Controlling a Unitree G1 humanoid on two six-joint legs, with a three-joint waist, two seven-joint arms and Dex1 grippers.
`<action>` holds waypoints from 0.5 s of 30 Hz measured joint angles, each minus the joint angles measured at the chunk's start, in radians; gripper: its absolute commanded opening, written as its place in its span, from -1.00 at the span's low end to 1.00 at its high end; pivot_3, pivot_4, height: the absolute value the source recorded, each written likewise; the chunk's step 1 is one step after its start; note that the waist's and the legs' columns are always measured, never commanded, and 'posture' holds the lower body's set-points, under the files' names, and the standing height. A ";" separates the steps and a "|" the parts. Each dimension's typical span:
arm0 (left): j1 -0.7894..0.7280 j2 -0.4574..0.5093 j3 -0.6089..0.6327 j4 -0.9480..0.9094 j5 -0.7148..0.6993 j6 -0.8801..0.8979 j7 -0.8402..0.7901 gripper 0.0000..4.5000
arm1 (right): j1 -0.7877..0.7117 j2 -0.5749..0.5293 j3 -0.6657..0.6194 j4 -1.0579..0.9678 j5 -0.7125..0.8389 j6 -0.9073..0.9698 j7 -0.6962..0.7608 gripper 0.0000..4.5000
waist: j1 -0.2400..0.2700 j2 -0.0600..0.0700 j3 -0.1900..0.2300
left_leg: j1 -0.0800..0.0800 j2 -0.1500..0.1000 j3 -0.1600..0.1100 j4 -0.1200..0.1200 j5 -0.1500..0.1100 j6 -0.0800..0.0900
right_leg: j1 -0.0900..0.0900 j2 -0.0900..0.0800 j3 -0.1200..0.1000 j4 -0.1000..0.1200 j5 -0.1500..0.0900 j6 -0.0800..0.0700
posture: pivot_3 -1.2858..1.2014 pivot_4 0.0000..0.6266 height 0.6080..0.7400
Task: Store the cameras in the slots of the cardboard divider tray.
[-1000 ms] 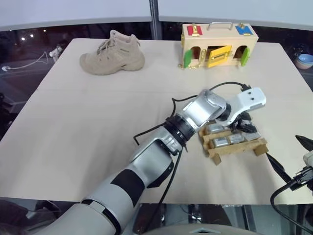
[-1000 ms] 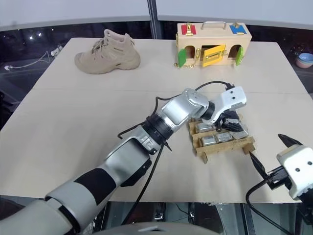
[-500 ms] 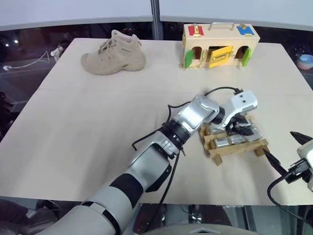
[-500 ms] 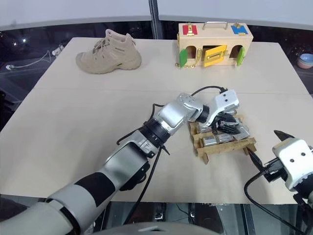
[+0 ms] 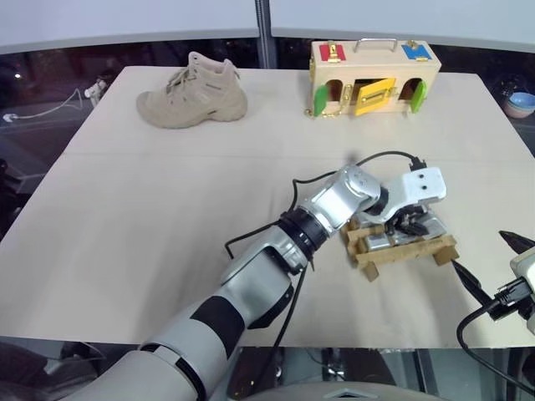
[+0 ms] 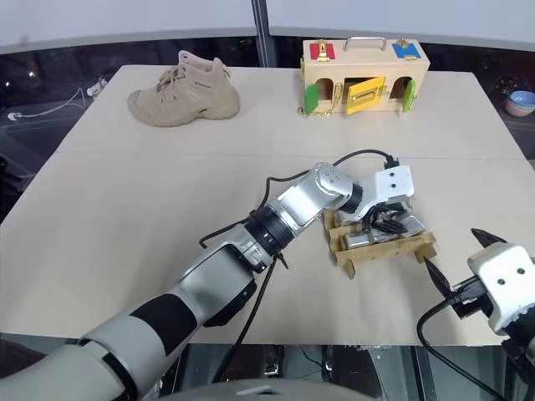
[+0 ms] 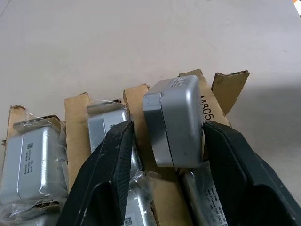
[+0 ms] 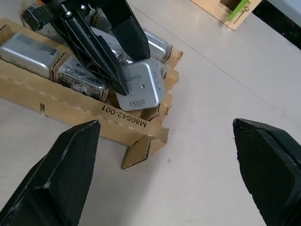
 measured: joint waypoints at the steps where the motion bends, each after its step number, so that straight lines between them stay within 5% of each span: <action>1: 0.000 0.000 0.000 0.000 -0.003 0.003 -0.005 -0.28 | 0.000 0.001 0.000 0.000 -0.001 0.000 -0.001 1.00 | 0.000 0.000 0.000 | 0.000 0.000 0.000 0.000 0.000 0.000 | 0.000 0.000 0.000 0.000 0.000 0.000 | 0.03 -0.52 1.00; 3: 0.000 -0.001 0.000 0.000 -0.016 0.015 -0.018 -0.66 | 0.000 0.004 0.000 -0.002 -0.003 0.000 -0.003 1.00 | -0.001 0.000 0.000 | 0.000 0.000 0.000 0.000 0.000 0.000 | 0.000 0.000 0.000 0.000 0.000 0.000 | 0.03 -0.52 1.00; 4: -0.001 -0.001 0.005 0.000 -0.024 0.028 -0.019 -0.69 | 0.004 0.007 0.000 -0.003 -0.004 0.000 -0.005 1.00 | -0.001 0.000 0.000 | 0.000 0.000 0.000 0.000 0.000 0.000 | 0.000 0.000 0.000 0.000 0.000 0.000 | 0.03 -0.52 1.00; 15: -0.063 -0.005 0.045 -0.001 -0.053 0.142 -0.044 -0.69 | 0.014 0.016 0.000 -0.010 -0.009 -0.001 -0.013 1.00 | 0.000 0.000 0.000 | 0.000 0.000 0.000 0.000 0.000 0.000 | 0.000 0.001 0.000 0.000 0.000 0.000 | 0.03 -0.52 1.00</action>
